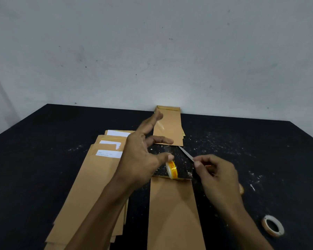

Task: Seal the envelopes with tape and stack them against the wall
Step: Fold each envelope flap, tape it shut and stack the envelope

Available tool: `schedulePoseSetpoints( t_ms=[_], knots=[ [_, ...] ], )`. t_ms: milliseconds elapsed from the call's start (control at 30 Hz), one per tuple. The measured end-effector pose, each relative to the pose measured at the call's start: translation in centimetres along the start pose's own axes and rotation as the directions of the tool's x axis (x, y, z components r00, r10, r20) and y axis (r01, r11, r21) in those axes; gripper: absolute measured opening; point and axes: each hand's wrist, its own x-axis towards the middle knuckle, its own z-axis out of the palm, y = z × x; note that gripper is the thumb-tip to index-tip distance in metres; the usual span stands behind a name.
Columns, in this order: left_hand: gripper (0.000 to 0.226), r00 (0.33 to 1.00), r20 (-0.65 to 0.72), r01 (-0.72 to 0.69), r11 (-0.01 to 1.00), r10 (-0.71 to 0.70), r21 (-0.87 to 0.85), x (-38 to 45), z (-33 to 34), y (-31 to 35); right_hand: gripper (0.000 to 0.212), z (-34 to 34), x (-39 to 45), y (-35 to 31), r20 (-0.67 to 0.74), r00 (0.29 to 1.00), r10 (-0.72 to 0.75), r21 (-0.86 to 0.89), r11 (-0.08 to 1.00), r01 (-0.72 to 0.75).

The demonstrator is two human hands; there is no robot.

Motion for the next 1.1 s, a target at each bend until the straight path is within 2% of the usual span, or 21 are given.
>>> schedulePoseSetpoints(
  t_ms=[67,167,233,367,433,500,567,600,667,700,767,833,967,1100],
  knots=[
    [0.103,0.999,0.024,0.023,1.000,-0.023,0.003,-0.1,0.0,-0.1,0.017,-0.2,1.6,1.3,-0.003,1.000,-0.008,-0.362,0.932,0.006],
    [0.104,0.997,0.061,0.042,0.999,-0.044,0.022,-0.2,0.3,-0.4,0.014,-0.2,3.0,1.8,0.072,0.993,0.096,-0.645,0.764,-0.027],
    [0.104,0.995,0.079,0.051,0.998,-0.053,0.036,-0.3,0.3,-0.6,0.013,-0.2,3.3,1.1,0.105,0.981,0.162,-0.707,0.706,-0.041],
    [0.104,0.993,0.093,0.062,0.996,-0.067,0.059,-0.3,0.1,-0.8,0.026,-0.5,3.4,-0.5,0.132,0.963,0.235,-0.782,0.621,-0.045],
    [0.104,0.993,0.096,0.064,0.996,-0.069,0.059,-0.3,-0.1,-0.7,0.024,-1.0,3.3,-1.3,0.194,0.938,0.287,-0.849,0.529,0.014],
    [0.103,0.993,0.095,0.068,0.996,-0.073,0.057,-0.2,-0.4,-0.8,0.017,-1.4,3.4,-1.6,0.239,0.915,0.325,-0.868,0.495,0.051],
    [0.102,0.992,0.092,0.076,0.996,-0.081,0.055,-0.1,-0.6,-0.8,0.008,-1.8,3.9,-1.0,0.267,0.907,0.324,-0.815,0.578,0.034],
    [0.102,0.992,0.092,0.078,0.995,-0.083,0.056,-0.1,-0.6,-0.8,0.012,-2.1,4.1,-0.5,0.289,0.904,0.314,-0.722,0.692,-0.010],
    [0.102,0.992,0.097,0.074,0.996,-0.079,0.053,0.0,-0.7,-0.7,0.028,-2.7,3.9,-0.5,0.386,0.878,0.284,-0.340,0.928,-0.150],
    [0.102,0.992,0.098,0.073,0.996,-0.078,0.048,0.0,-0.7,-0.7,0.029,-2.9,3.5,-0.9,0.453,0.858,0.241,-0.124,0.970,-0.207],
    [0.102,0.993,0.096,0.070,0.997,-0.074,0.044,0.1,-1.0,-0.4,0.029,-3.1,2.7,-1.7,0.532,0.840,0.106,0.144,0.966,-0.213],
    [0.101,0.993,0.098,0.067,0.997,-0.071,0.043,0.2,-1.5,-0.1,0.042,-3.2,2.1,-2.0,0.548,0.836,0.017,0.260,0.947,-0.189],
    [0.101,0.992,0.102,0.060,0.995,-0.069,0.084,0.6,-3.4,0.8,0.039,-3.4,1.9,-1.6,0.572,0.820,0.004,0.296,0.932,-0.211],
    [0.103,0.984,0.142,0.071,0.973,-0.104,0.222,0.9,-5.5,1.1,0.032,-3.6,1.6,-1.1,0.680,0.733,-0.028,0.325,0.907,-0.267]
  ],
)
